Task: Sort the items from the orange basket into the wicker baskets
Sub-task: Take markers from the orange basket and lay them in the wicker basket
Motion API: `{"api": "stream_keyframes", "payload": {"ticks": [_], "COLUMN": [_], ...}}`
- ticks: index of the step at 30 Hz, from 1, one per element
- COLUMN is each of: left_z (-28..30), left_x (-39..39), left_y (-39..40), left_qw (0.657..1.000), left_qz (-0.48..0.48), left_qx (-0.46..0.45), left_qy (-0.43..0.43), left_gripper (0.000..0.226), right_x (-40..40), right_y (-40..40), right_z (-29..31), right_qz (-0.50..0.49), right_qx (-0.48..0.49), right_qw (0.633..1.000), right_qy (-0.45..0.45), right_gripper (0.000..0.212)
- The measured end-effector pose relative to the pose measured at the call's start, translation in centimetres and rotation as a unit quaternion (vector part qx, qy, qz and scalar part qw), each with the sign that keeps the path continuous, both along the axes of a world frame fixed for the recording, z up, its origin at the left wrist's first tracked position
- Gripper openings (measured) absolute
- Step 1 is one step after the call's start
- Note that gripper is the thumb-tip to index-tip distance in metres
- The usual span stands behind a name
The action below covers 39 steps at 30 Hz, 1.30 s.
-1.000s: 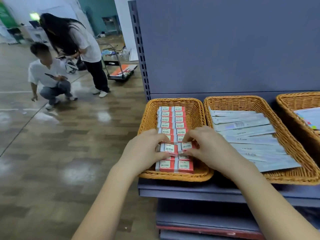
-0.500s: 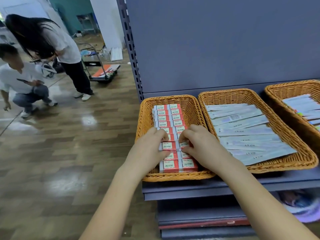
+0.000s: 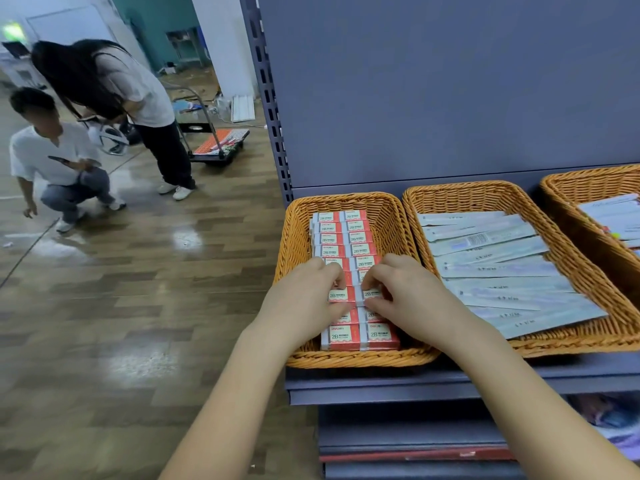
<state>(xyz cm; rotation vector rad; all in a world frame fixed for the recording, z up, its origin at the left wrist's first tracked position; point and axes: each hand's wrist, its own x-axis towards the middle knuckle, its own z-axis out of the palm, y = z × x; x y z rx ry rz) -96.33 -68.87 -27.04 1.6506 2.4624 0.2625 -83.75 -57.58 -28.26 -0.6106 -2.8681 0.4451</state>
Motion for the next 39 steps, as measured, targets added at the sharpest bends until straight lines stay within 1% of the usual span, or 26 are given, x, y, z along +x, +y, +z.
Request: {"api": "stream_keyframes", "payload": {"ticks": [4, 8, 12, 16, 19, 22, 26, 29, 32, 39], "left_z": [1.1, 2.0, 1.5, 1.5, 1.6, 2.0, 2.9, 3.4, 3.8, 4.7], "left_x": [-0.2, -0.1, 1.3, 2.4, 3.9, 7.3, 12.9, 17.3, 22.1, 31.6], "left_y": [0.7, 2.9, 5.8, 8.4, 10.8, 13.6, 17.5, 20.3, 22.9, 28.8], "left_qw": [1.0, 0.997, 0.989, 0.976, 0.972, 0.97, 0.961, 0.957, 0.955, 0.949], "left_qz": [-0.014, -0.023, -0.067, -0.113, -0.141, -0.171, -0.197, -0.197, -0.209, -0.231], "left_qx": [-0.018, 0.009, 0.045, 0.083, 0.085, 0.079, 0.093, 0.099, 0.095, 0.115], "left_qy": [0.019, 0.076, 0.12, 0.168, 0.169, 0.154, 0.173, 0.187, 0.185, 0.181], "left_gripper": [0.031, 0.034, 0.037, 0.035, 0.037, 0.041, 0.04, 0.038, 0.042, 0.041], "right_x": [-0.4, -1.0, -0.3, 2.6, 5.4, 8.5, 13.6, 18.0, 22.9, 32.9], "right_y": [0.4, 1.8, 4.1, 7.3, 8.8, 9.9, 12.2, 14.3, 16.5, 21.1], "right_z": [0.4, 1.1, 1.2, 1.8, 2.0, 2.4, 3.1, 3.8, 4.4, 6.1], "right_qz": [-0.022, -0.061, -0.093, -0.183, -0.213, -0.231, -0.268, -0.292, -0.306, -0.358], "right_qx": [-0.003, 0.02, 0.076, 0.103, 0.111, 0.121, 0.141, 0.149, 0.147, 0.144], "right_qw": [0.999, 0.995, 0.991, 0.977, 0.971, 0.965, 0.952, 0.943, 0.937, 0.921], "right_qy": [0.045, 0.081, 0.058, 0.026, -0.015, -0.034, -0.051, -0.061, -0.084, -0.058], "right_gripper": [0.026, 0.035, 0.034, 0.035, 0.038, 0.039, 0.034, 0.036, 0.04, 0.034]}}
